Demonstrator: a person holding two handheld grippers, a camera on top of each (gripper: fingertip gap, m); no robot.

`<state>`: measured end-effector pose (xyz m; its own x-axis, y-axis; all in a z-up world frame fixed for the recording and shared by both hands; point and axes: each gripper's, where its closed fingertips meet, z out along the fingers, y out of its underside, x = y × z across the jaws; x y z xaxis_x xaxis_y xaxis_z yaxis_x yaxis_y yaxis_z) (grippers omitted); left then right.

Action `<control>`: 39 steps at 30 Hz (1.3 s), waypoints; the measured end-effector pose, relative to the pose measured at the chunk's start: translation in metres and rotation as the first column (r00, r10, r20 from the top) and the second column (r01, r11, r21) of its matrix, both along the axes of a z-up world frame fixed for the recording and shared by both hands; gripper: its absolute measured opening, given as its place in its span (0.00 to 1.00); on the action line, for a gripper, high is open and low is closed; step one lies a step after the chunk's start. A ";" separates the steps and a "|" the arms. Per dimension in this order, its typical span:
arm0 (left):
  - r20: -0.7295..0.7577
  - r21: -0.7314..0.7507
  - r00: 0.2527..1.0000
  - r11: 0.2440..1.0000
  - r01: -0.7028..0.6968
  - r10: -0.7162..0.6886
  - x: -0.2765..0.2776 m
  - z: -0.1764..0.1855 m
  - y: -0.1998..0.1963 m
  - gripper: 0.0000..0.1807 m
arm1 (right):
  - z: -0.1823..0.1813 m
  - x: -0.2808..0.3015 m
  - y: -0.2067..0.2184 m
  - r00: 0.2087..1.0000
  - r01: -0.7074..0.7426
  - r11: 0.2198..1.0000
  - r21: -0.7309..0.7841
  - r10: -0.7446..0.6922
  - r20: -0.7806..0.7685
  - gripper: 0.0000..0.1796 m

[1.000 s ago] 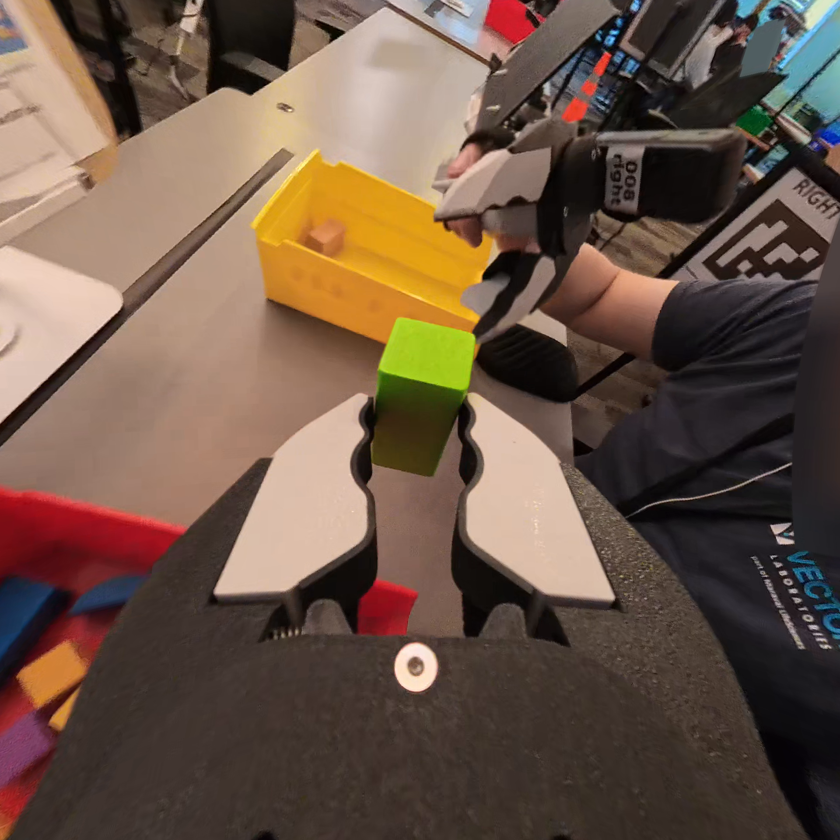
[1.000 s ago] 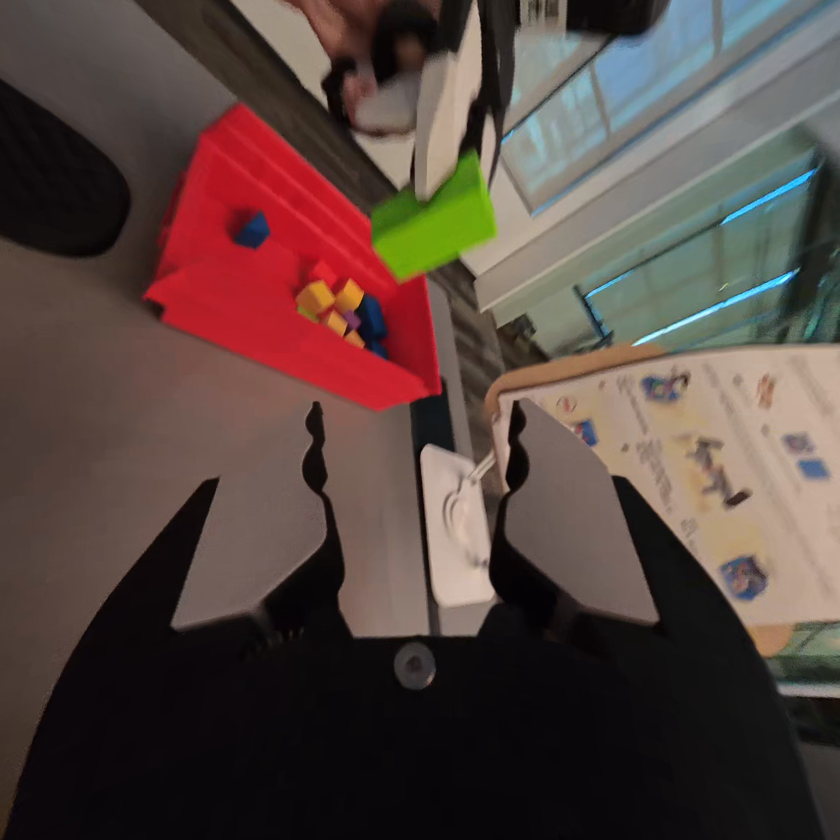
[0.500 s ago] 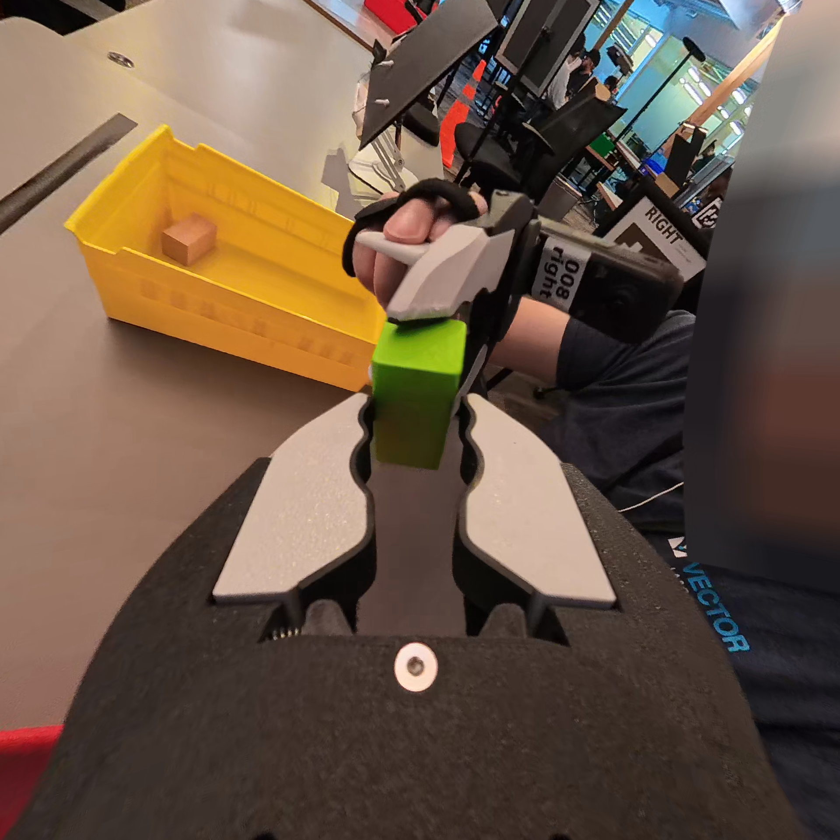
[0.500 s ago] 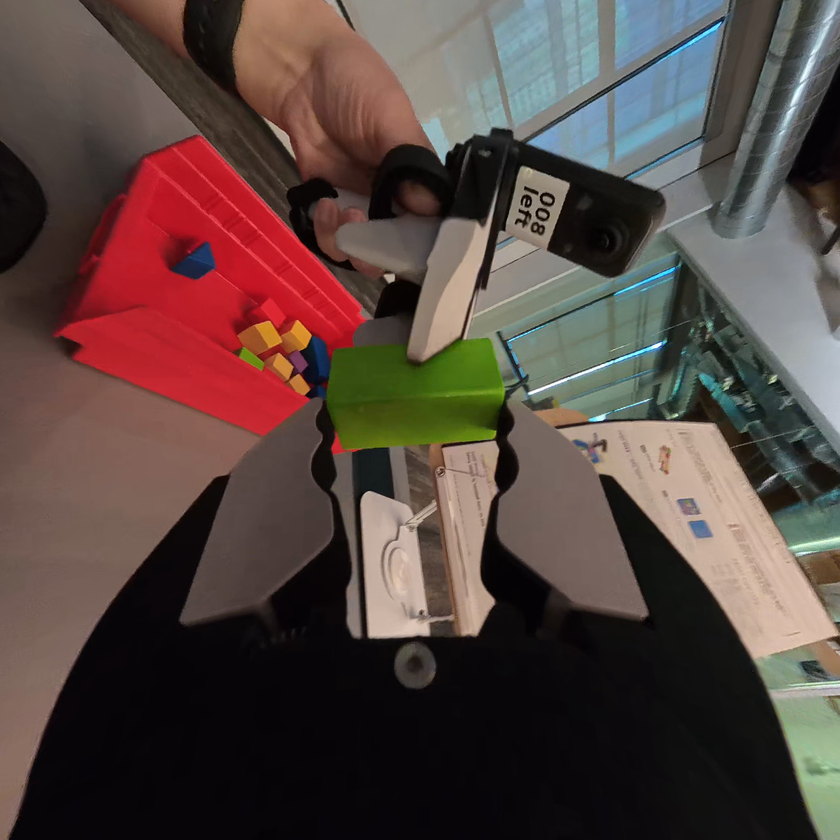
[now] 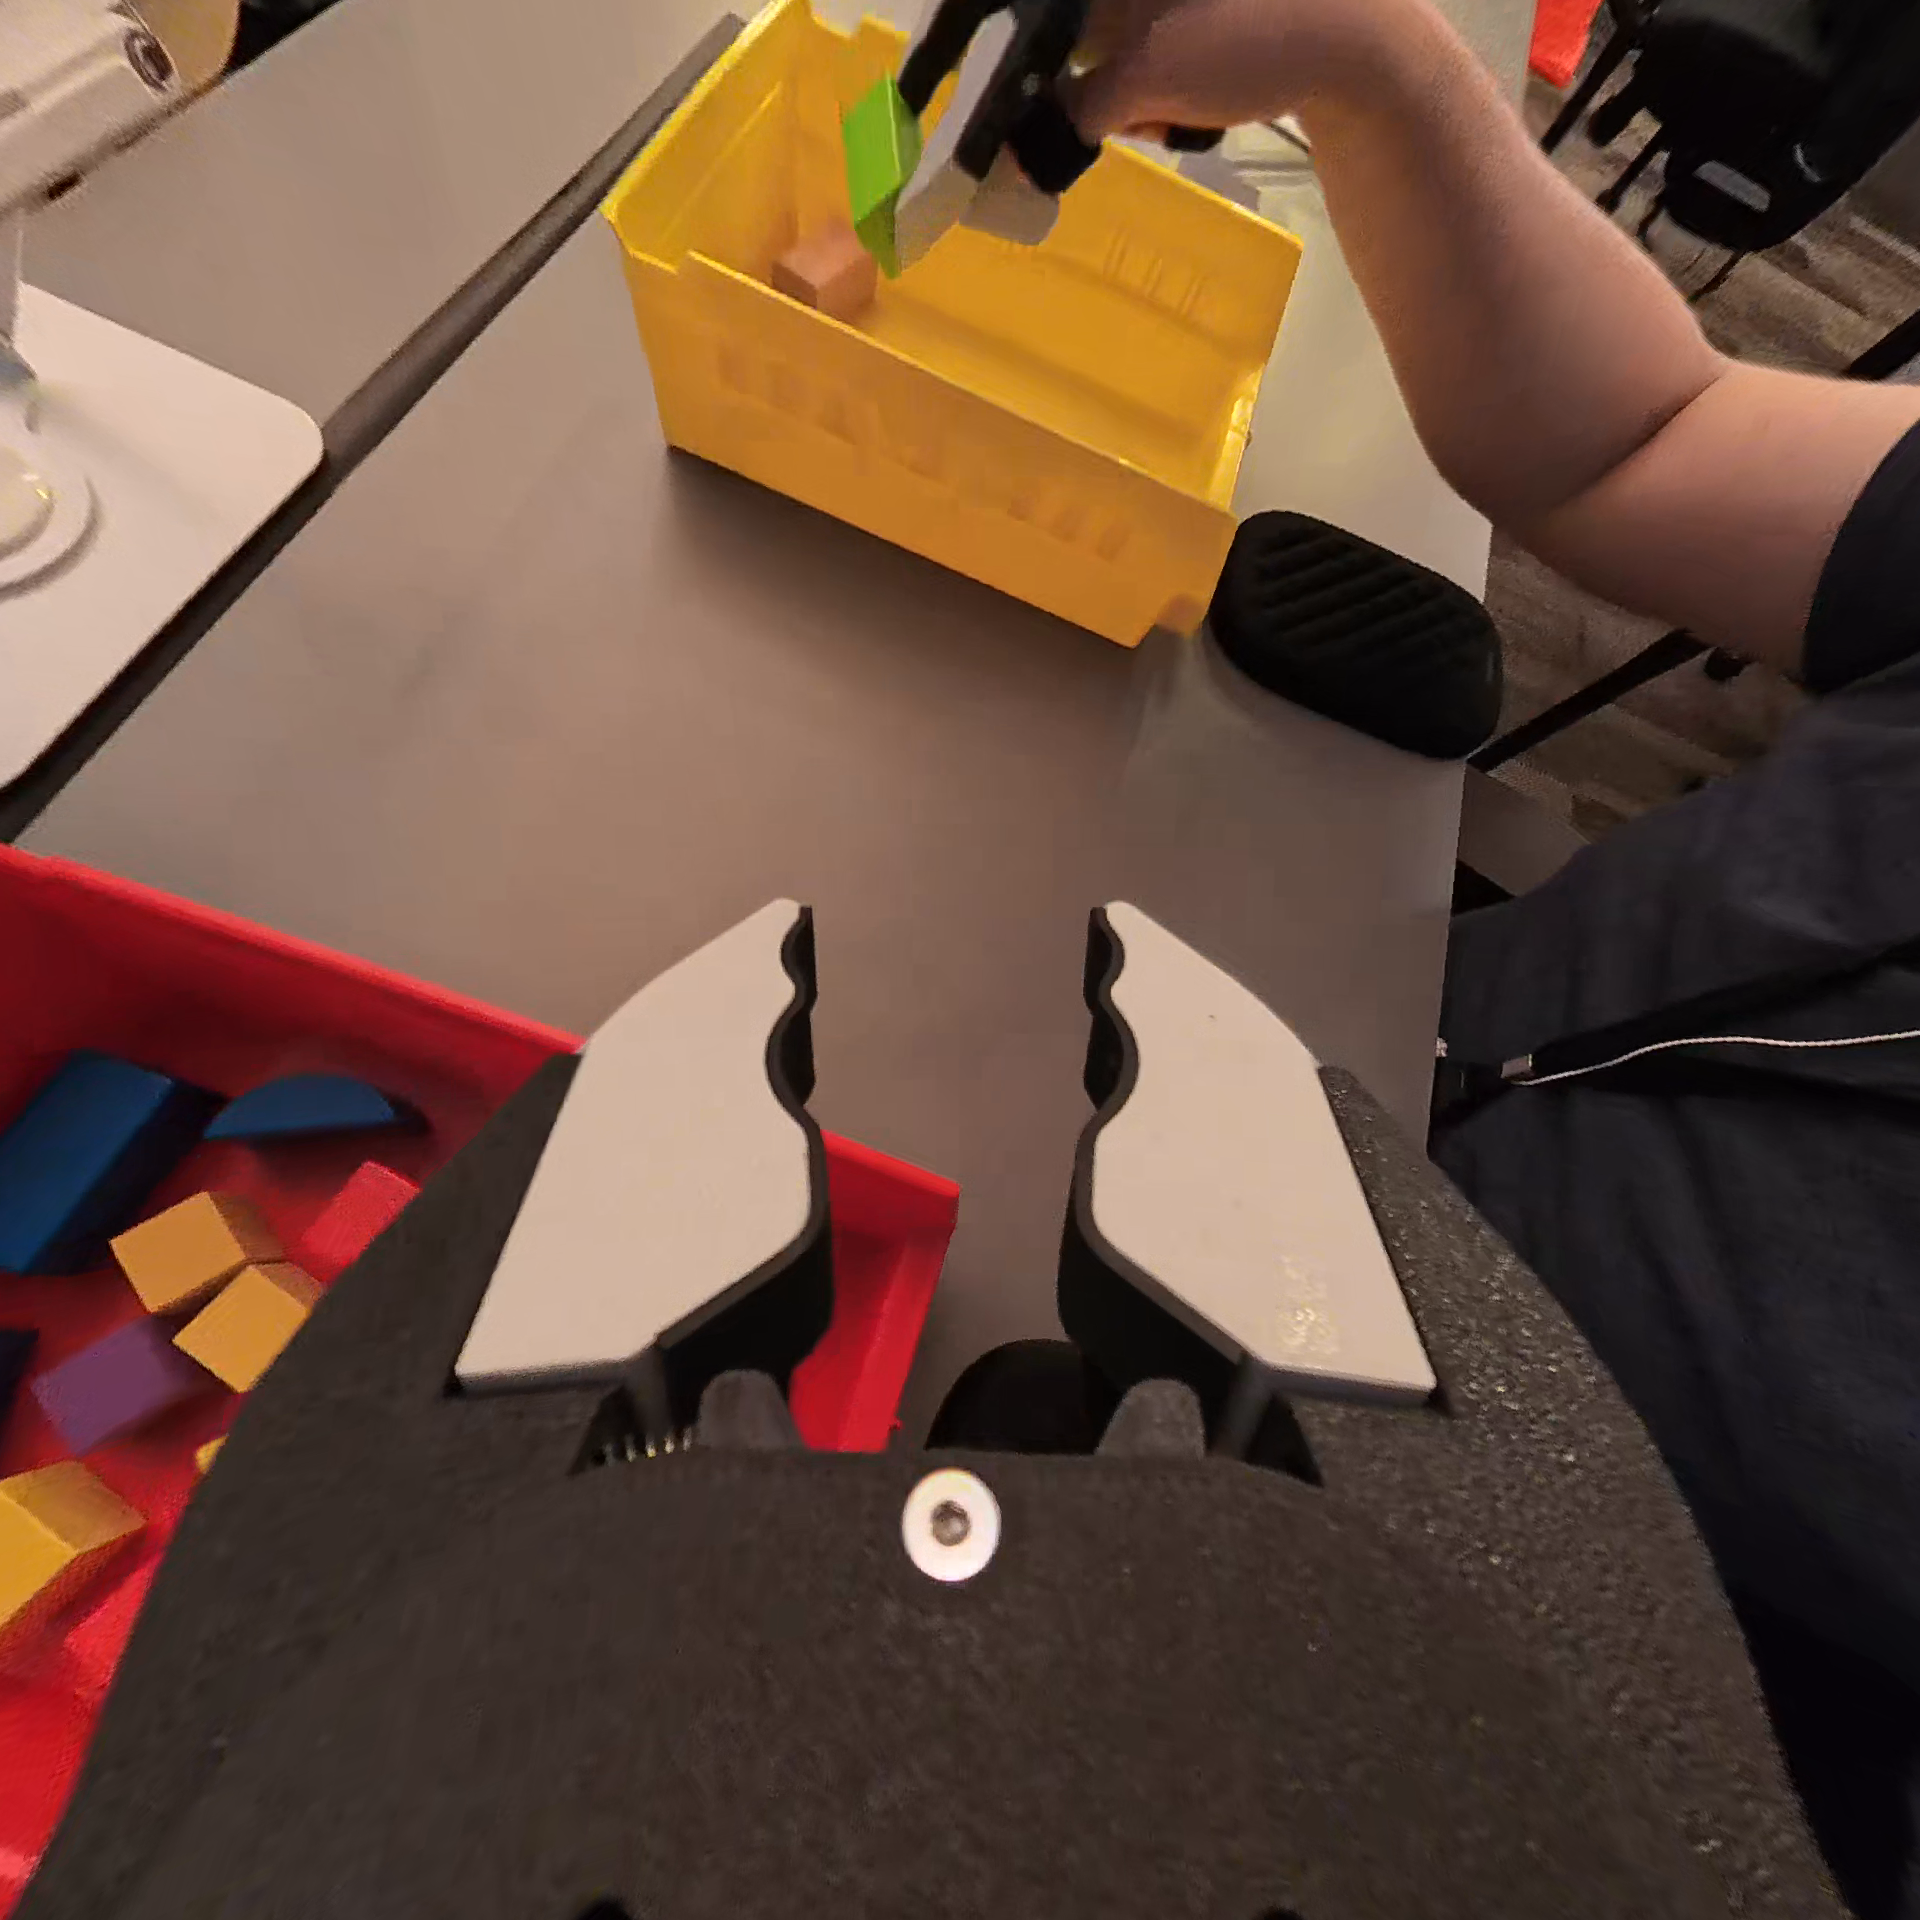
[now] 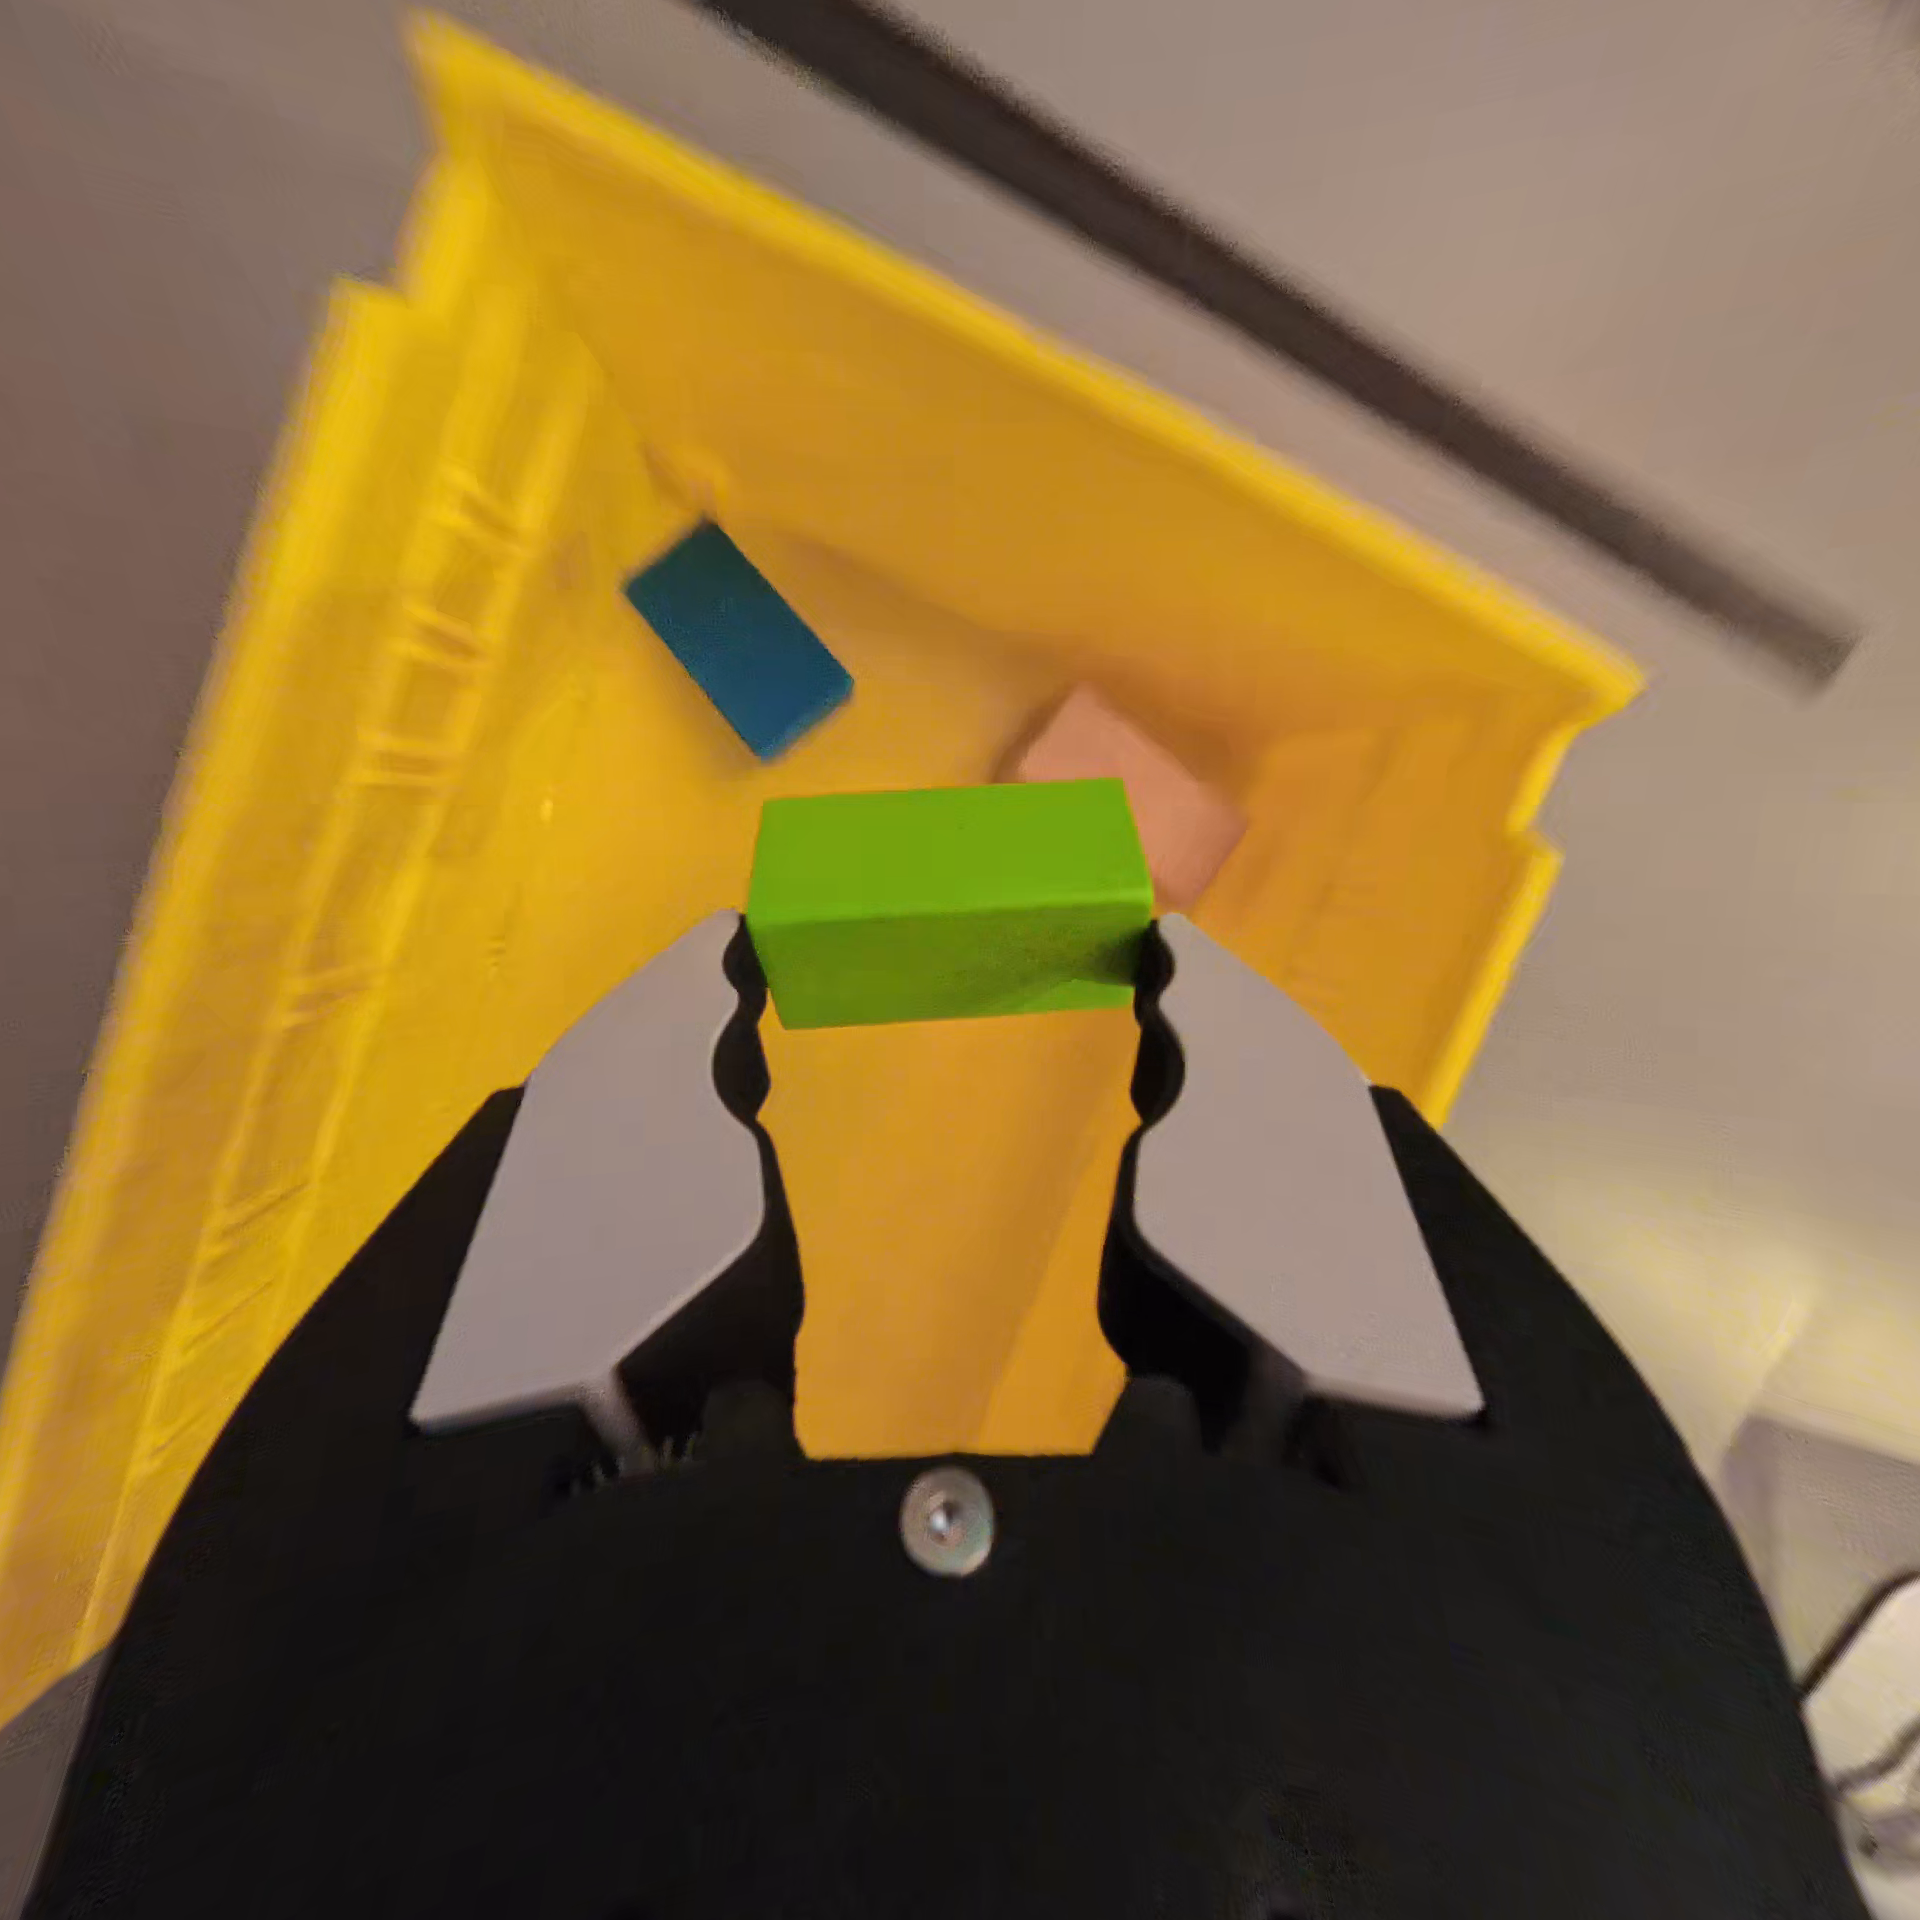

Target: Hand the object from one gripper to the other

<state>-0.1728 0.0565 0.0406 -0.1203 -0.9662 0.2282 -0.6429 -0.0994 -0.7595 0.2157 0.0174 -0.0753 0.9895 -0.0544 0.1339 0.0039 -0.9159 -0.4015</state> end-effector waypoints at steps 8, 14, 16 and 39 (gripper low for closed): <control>-0.083 0.075 0.996 0.997 -0.023 0.029 -0.006 -0.006 -0.004 0.27 | -0.072 0.033 -0.019 0.977 0.205 0.949 -0.240 -0.212 -0.002 0.39; -0.181 0.159 0.967 0.975 -0.152 0.180 -0.025 -0.025 0.035 0.27 | -0.072 0.042 -0.014 0.964 0.262 0.933 -0.246 -0.266 0.017 0.39; -0.241 0.232 0.932 0.948 -0.216 0.272 -0.038 -0.037 0.061 0.25 | -0.073 0.042 -0.014 0.964 0.258 0.930 -0.263 -0.266 0.007 0.39; -0.483 0.458 0.875 0.839 0.293 -0.042 -0.033 -0.180 0.106 0.27 | -0.008 0.010 -0.012 1.000 0.029 0.996 -0.090 -0.029 0.004 0.41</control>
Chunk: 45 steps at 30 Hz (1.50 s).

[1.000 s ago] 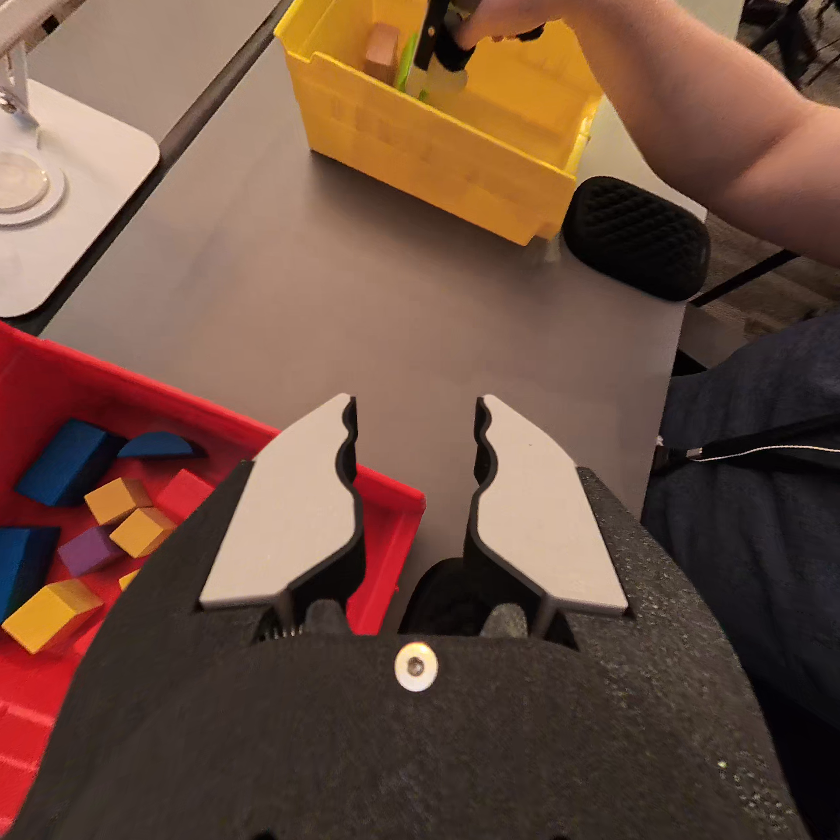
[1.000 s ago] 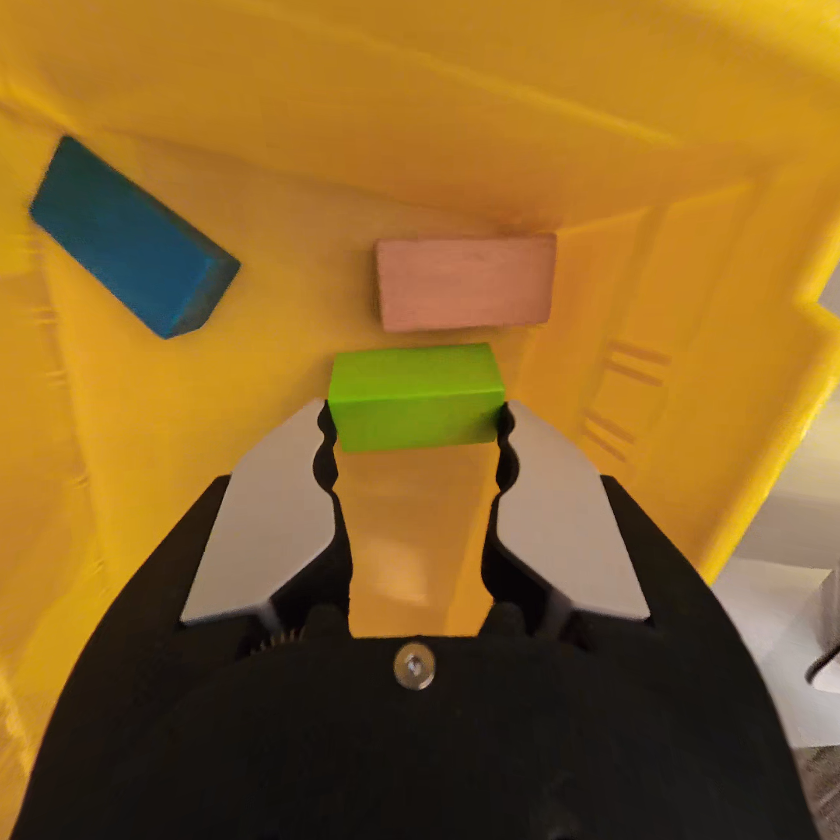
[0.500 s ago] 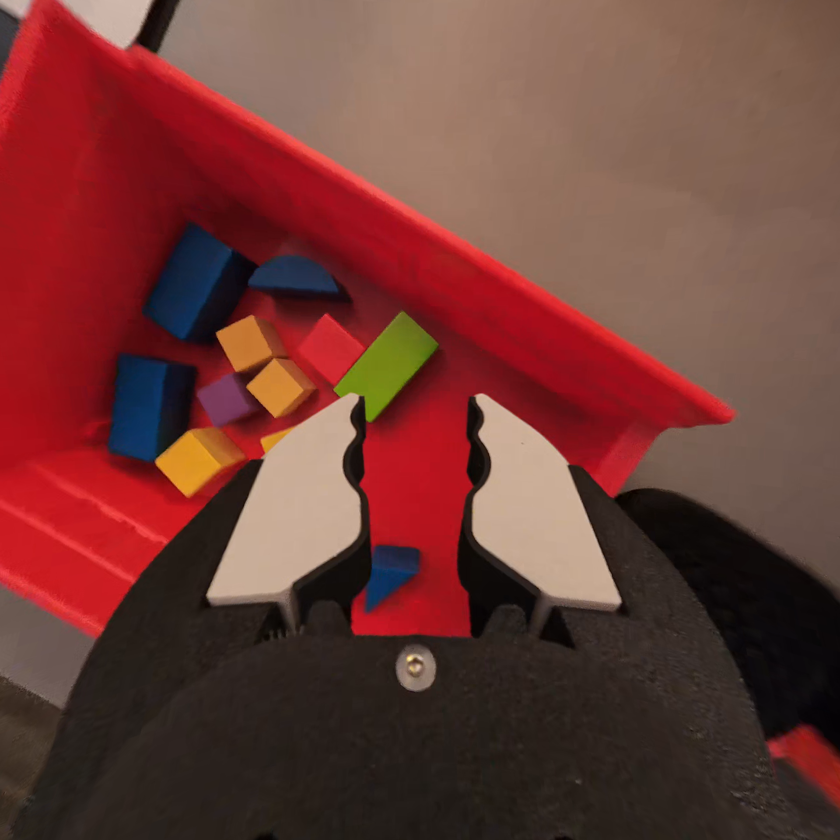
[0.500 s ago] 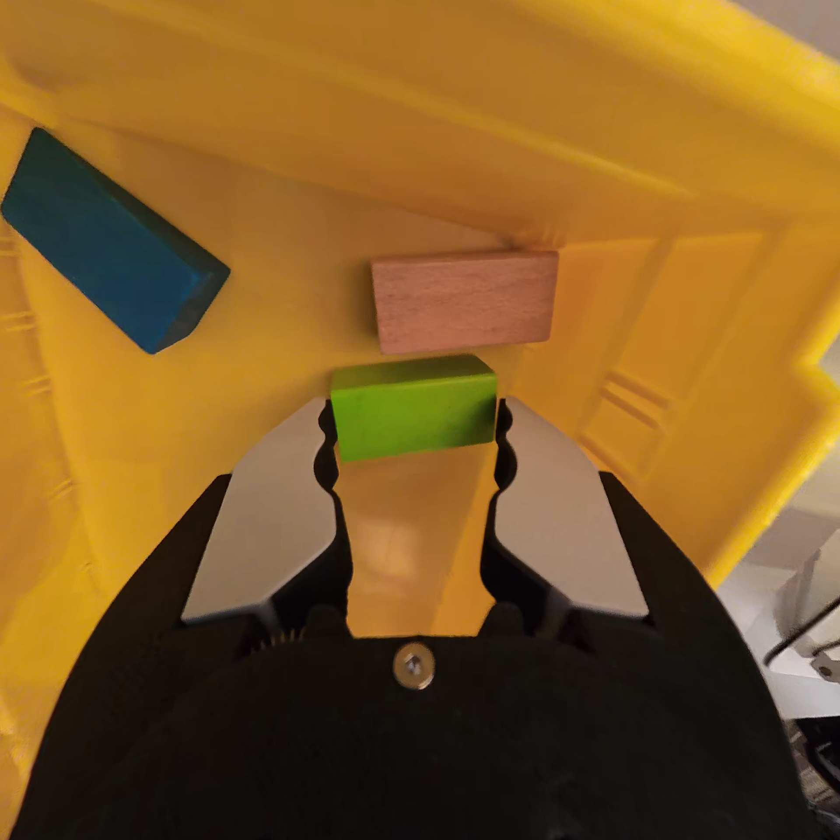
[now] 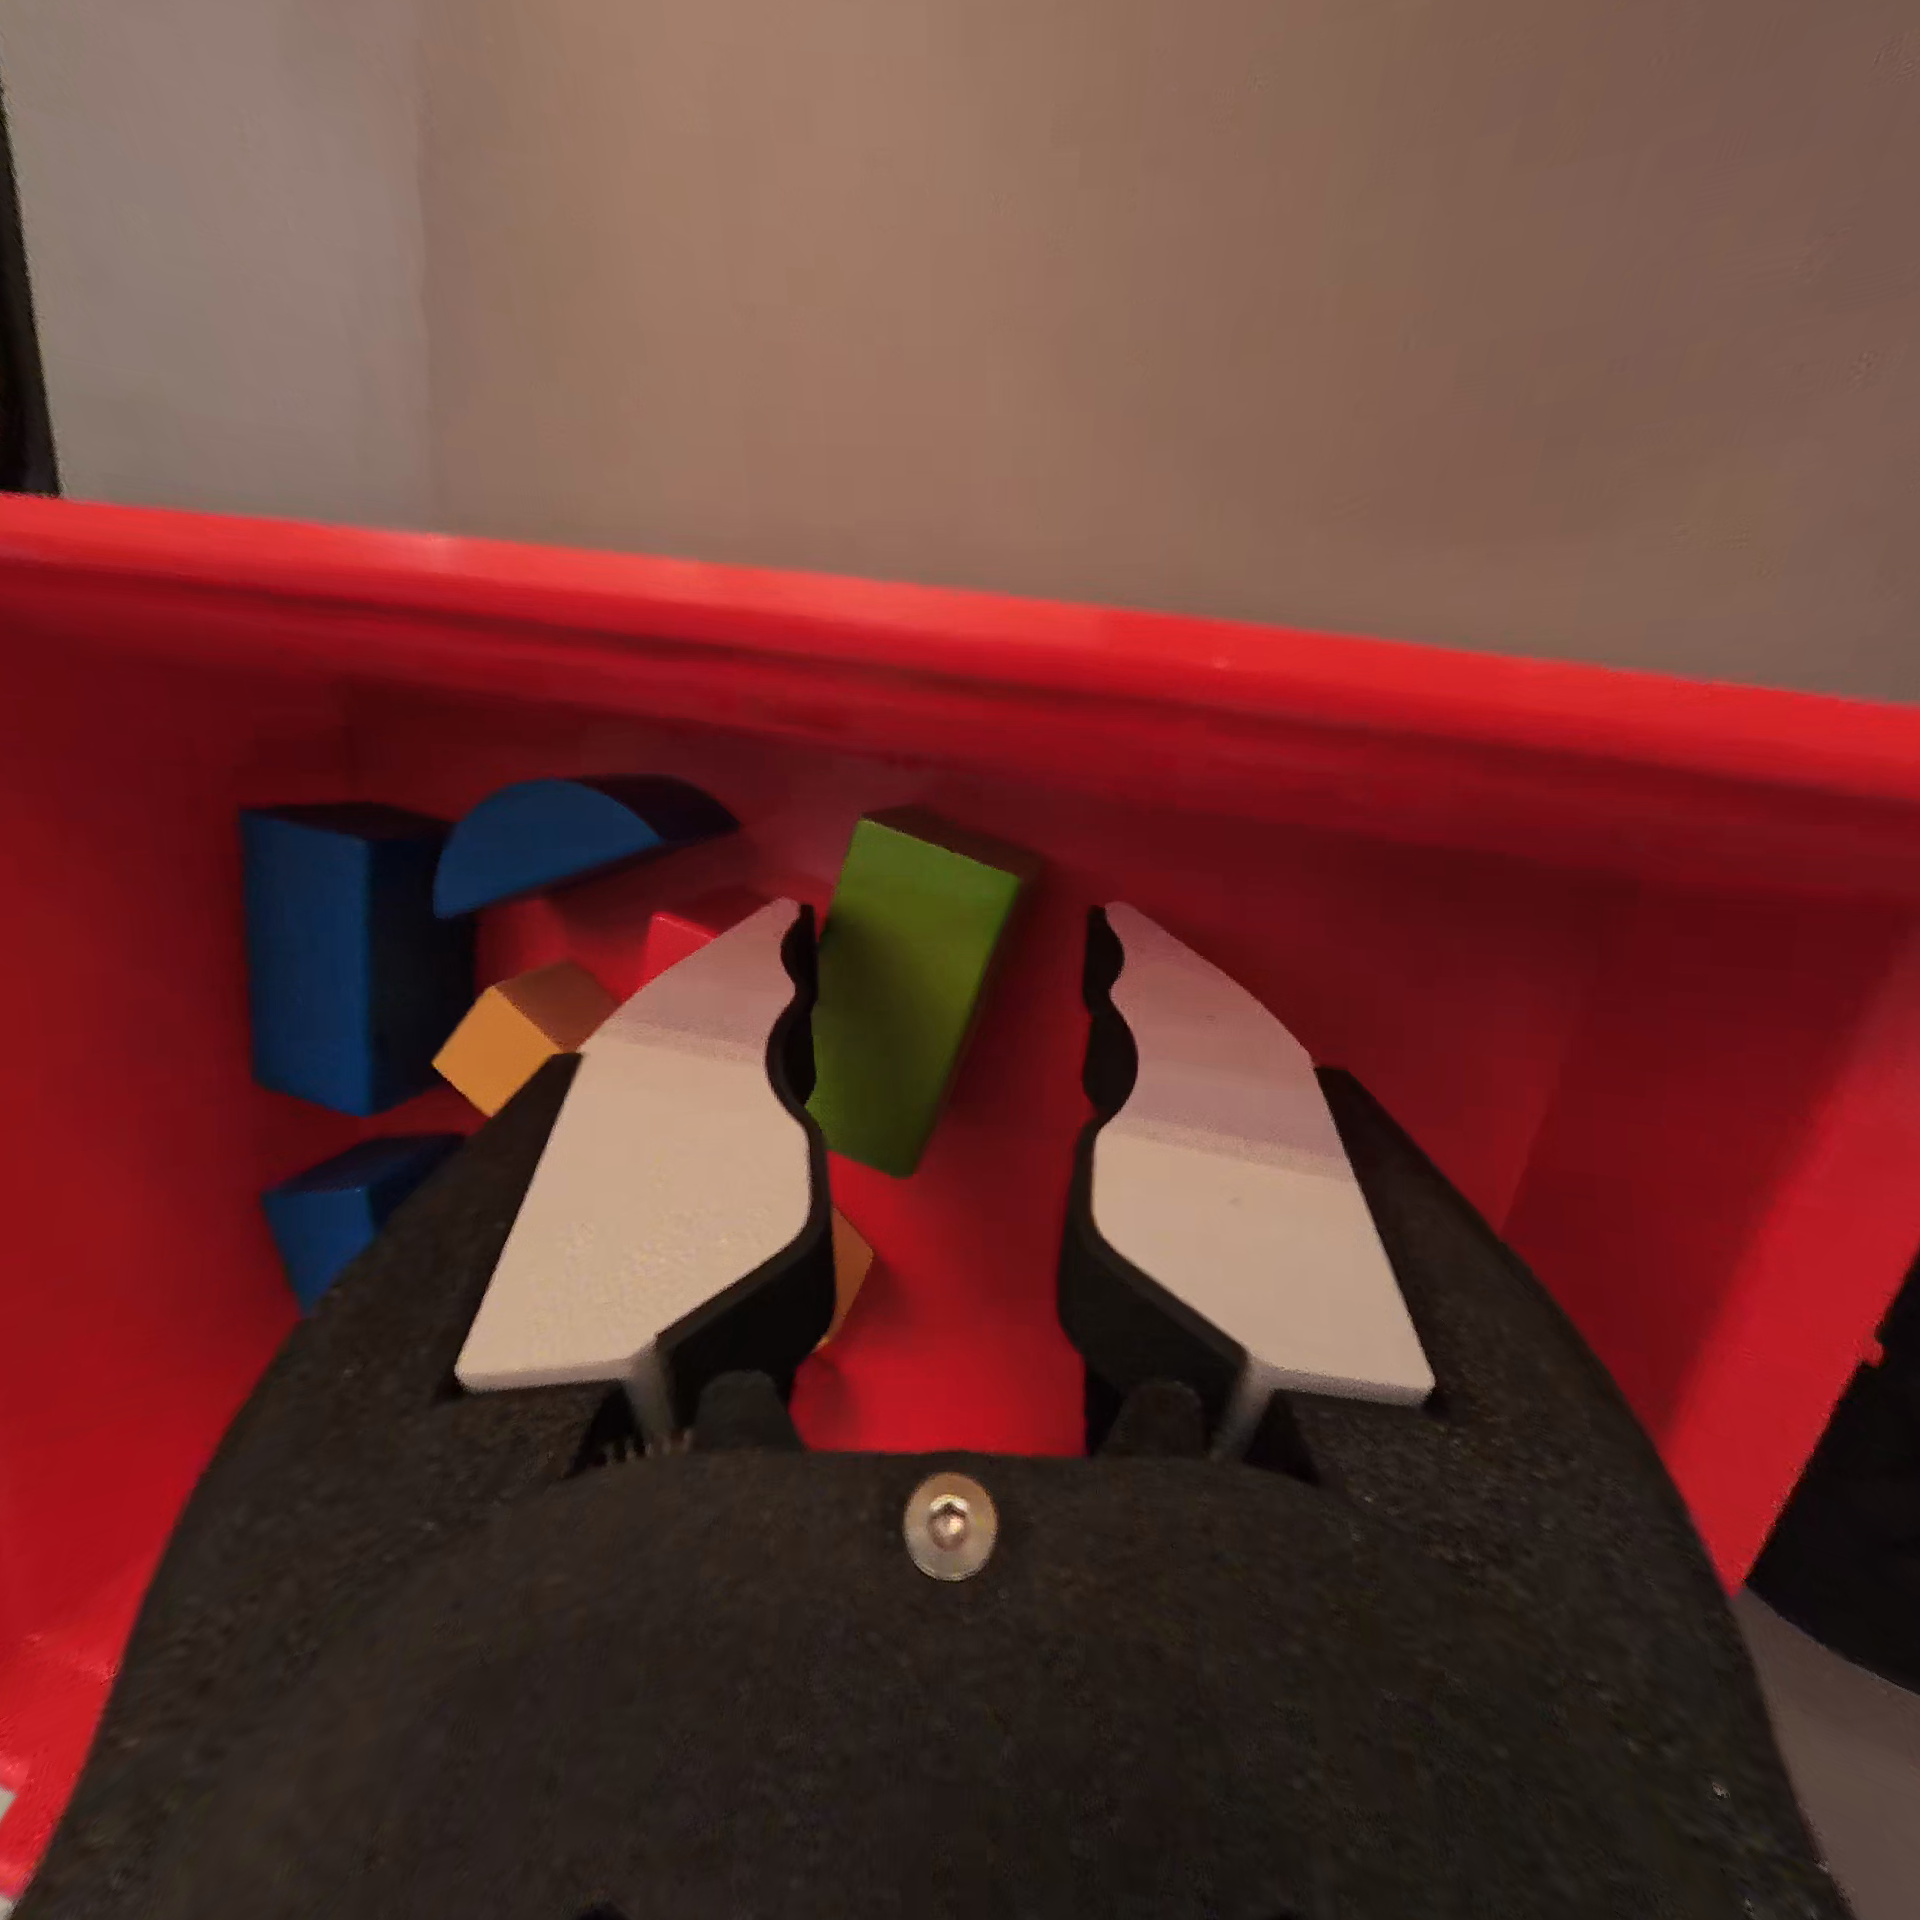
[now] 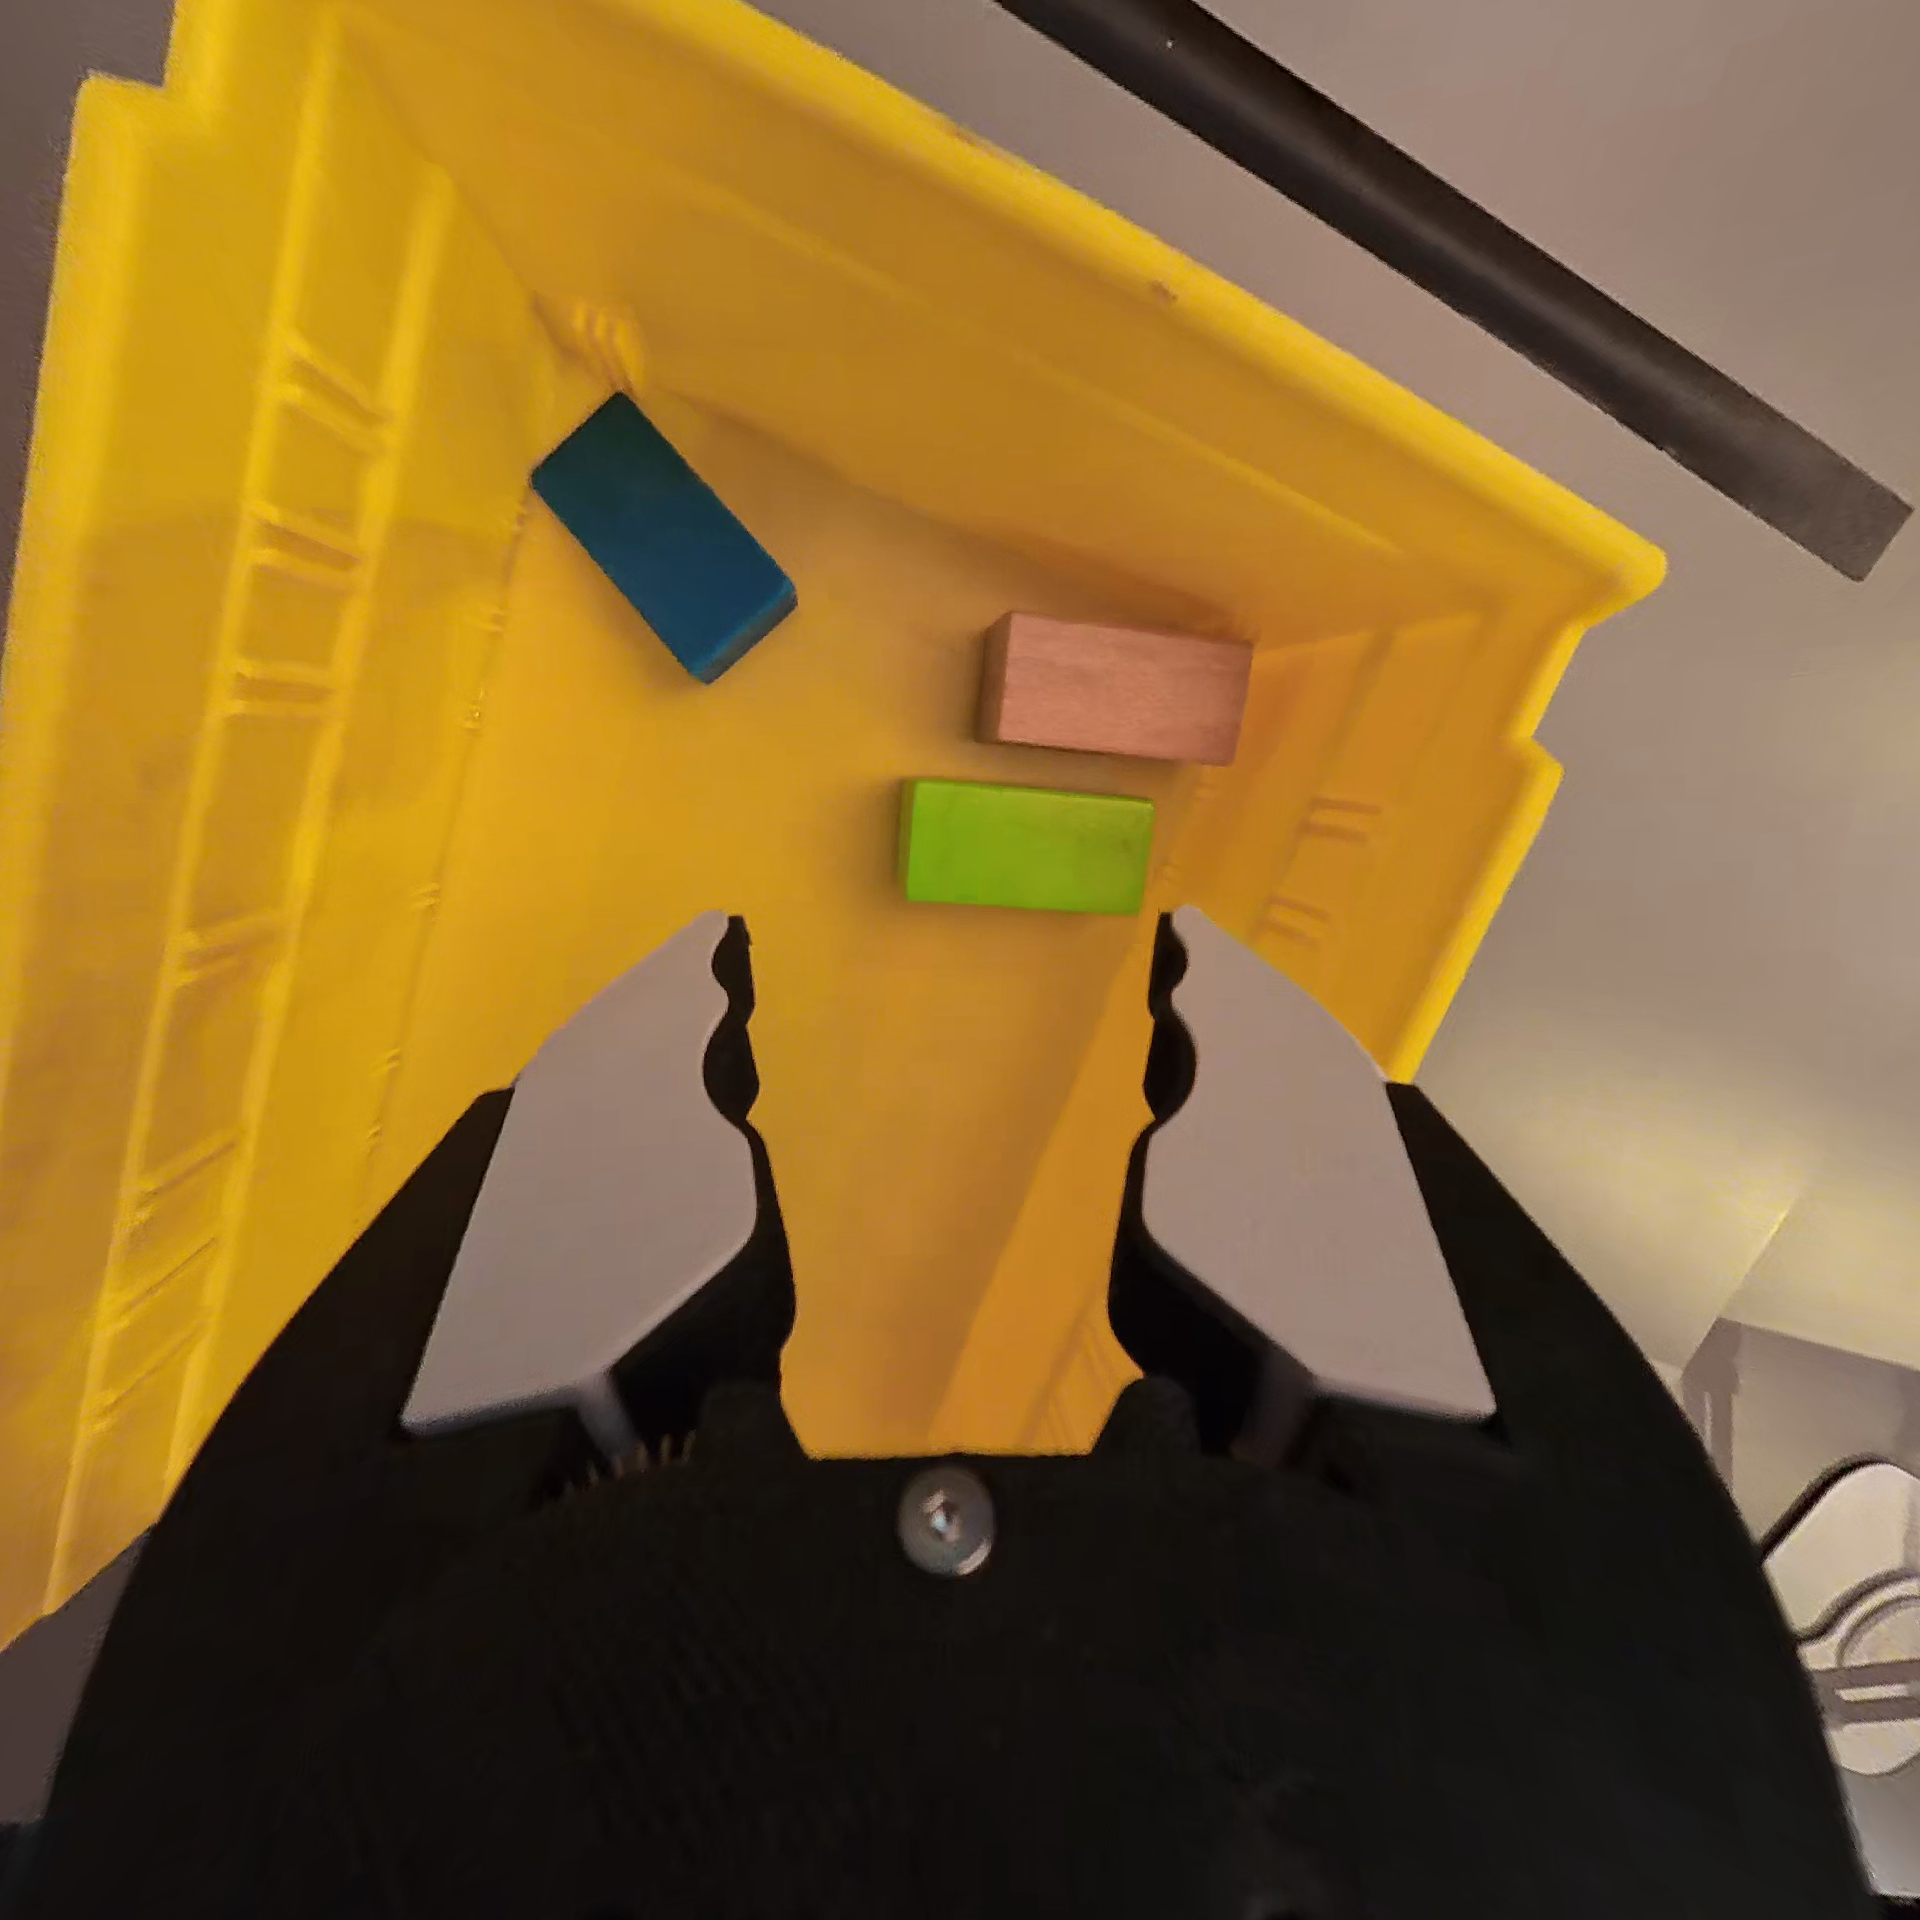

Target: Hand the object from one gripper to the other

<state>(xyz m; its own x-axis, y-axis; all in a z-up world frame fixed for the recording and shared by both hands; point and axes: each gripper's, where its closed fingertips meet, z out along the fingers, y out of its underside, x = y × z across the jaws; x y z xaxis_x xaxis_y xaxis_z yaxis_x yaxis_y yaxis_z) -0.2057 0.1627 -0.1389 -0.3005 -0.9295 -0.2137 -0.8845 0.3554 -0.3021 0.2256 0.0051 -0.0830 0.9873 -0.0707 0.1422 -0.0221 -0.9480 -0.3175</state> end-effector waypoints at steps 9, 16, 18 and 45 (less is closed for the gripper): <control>-0.046 -0.006 0.998 0.999 -0.049 0.049 -0.020 -0.007 0.004 0.26 | -0.008 -0.009 -0.005 0.999 -0.046 0.999 -0.020 0.045 -0.030 0.42; -0.066 -0.023 0.984 0.986 -0.167 0.165 -0.033 -0.007 0.008 0.20 | 0.015 -0.017 0.000 0.997 -0.079 0.996 0.048 0.077 0.028 0.40; -0.002 -0.055 0.977 0.976 -0.212 0.213 -0.034 0.007 0.008 0.19 | 0.036 -0.029 0.003 0.992 -0.112 0.986 0.123 0.105 0.063 0.39; 0.402 -0.900 0.782 0.365 0.240 0.477 0.115 0.228 -0.146 0.18 | 0.184 -0.317 0.032 0.542 -0.774 -0.045 0.631 0.469 0.698 0.40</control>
